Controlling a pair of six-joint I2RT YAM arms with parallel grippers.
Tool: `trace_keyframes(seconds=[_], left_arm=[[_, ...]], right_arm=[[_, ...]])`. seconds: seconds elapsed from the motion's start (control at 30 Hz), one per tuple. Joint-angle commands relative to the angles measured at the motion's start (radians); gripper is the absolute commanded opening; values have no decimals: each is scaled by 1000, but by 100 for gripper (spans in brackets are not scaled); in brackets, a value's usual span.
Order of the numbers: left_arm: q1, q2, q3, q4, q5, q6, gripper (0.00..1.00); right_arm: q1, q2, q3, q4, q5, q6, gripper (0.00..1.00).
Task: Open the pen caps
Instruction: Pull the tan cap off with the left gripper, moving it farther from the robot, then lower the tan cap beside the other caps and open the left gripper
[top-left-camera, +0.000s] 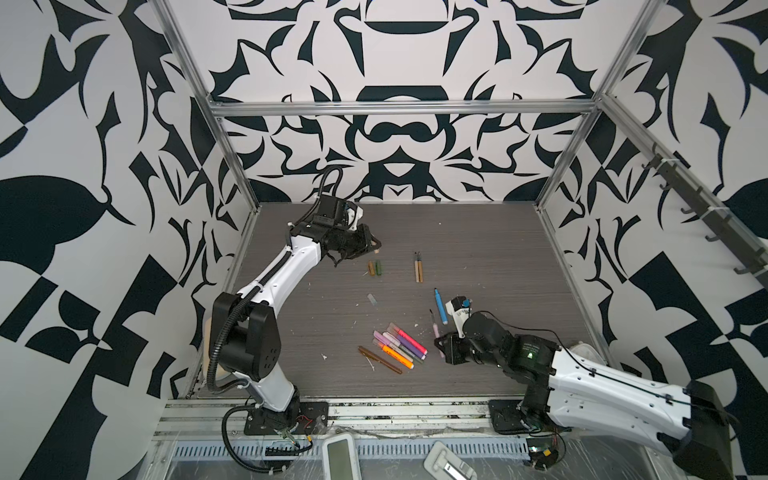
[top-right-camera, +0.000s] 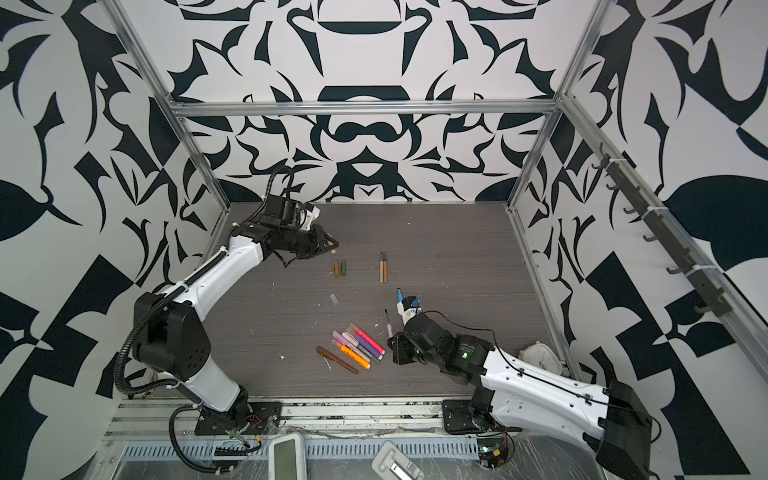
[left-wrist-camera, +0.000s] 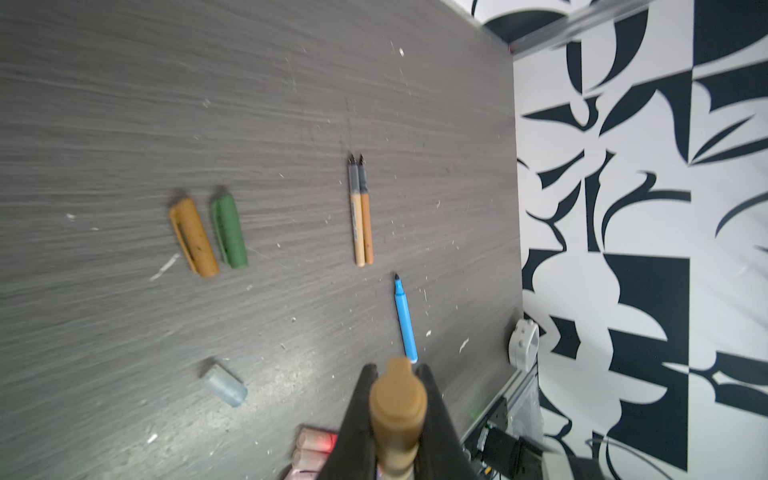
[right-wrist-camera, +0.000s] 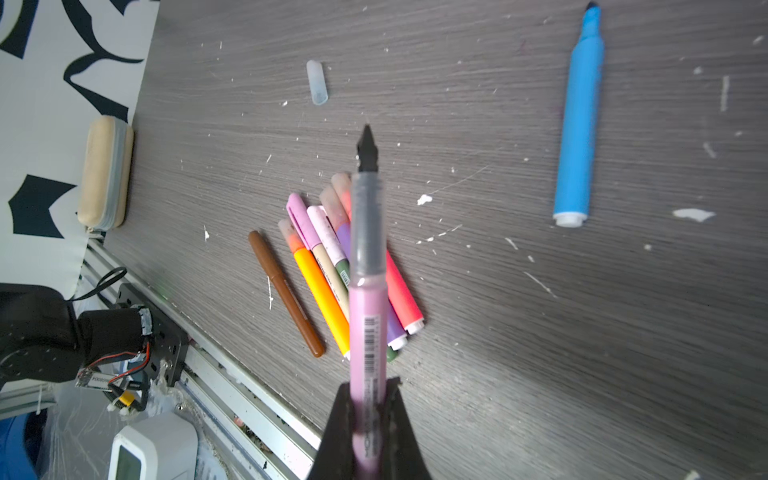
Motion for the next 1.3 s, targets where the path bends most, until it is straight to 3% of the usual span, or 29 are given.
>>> trace_keyframes(seconds=[0.0, 0.4, 0.73, 0.97, 1.27], left_arm=[[0, -43, -37, -45, -5, 36, 0], [34, -43, -53, -99, -37, 102, 0], [101, 129, 87, -247, -95, 222, 0], [102, 259, 153, -304, -178, 277, 0], [108, 453, 285, -403, -176, 291, 0]], right_arm=[[-2, -8, 8, -10, 47, 12, 0], [-2, 62, 22, 13, 75, -21, 0], [-20, 132, 26, 32, 169, -64, 0], [-100, 194, 118, -36, 168, -164, 0], [-177, 200, 111, -17, 108, -190, 0]])
